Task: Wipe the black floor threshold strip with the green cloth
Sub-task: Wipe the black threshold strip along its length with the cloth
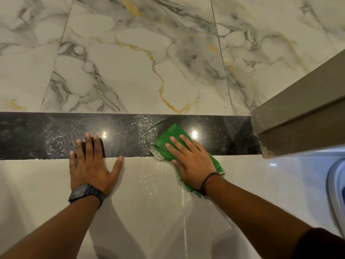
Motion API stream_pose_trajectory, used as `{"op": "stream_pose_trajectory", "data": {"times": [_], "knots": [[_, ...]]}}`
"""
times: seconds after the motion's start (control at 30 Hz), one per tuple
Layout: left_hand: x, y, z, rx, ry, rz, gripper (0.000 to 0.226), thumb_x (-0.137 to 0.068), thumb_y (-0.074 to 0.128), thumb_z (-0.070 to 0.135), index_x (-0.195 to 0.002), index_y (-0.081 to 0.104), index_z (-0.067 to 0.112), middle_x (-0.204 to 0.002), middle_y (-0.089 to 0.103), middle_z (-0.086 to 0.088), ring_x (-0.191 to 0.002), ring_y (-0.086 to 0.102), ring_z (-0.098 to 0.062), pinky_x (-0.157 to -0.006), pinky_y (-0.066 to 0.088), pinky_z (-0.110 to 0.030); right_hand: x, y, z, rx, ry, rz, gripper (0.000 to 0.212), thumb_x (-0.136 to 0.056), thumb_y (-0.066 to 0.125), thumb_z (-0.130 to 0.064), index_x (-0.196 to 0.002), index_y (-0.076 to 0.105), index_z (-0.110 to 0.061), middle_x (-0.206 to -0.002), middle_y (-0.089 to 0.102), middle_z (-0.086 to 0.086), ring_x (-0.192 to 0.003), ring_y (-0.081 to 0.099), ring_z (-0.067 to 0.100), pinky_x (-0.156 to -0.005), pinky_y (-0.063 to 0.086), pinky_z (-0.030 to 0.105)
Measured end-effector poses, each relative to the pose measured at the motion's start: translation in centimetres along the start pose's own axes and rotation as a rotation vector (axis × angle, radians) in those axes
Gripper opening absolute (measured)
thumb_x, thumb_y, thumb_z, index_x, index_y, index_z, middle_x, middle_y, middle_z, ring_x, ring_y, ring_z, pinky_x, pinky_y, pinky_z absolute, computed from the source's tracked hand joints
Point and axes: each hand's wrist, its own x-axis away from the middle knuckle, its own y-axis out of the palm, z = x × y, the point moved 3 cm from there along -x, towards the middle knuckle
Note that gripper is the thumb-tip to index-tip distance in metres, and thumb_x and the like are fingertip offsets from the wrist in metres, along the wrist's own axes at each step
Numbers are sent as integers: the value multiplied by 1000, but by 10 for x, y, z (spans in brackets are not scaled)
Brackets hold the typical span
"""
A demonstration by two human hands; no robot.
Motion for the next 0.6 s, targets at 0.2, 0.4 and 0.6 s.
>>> {"op": "stream_pose_trajectory", "data": {"times": [0.2, 0.4, 0.6], "knots": [[3, -1, -3, 4, -1, 2, 89, -87, 18, 71, -153, 8, 12, -161, 14, -14, -148, 7, -33, -119, 5, -49, 49, -12, 74, -115, 258, 125, 49, -95, 33, -34, -141, 37, -19, -148, 38, 7, -140, 26, 30, -106, 34, 56], [2, 0, -3, 21, 6, 7, 89, -87, 18, 70, -153, 9, 12, -161, 14, -14, -148, 7, -33, -118, 3, -48, 30, -12, 94, -174, 677, 288, 50, -98, 34, -25, -146, 27, -12, -155, 24, 11, -143, 13, 31, -115, 18, 48], [2, 2, -3, 18, -4, 7, 89, -86, 18, 72, -154, 7, 14, -162, 10, -11, -148, 4, -32, -119, 2, -47, -17, -13, 63, -82, 727, 225, 53, -99, 25, -30, -149, 16, -13, -158, 16, 10, -144, 9, 32, -117, 12, 48]]}}
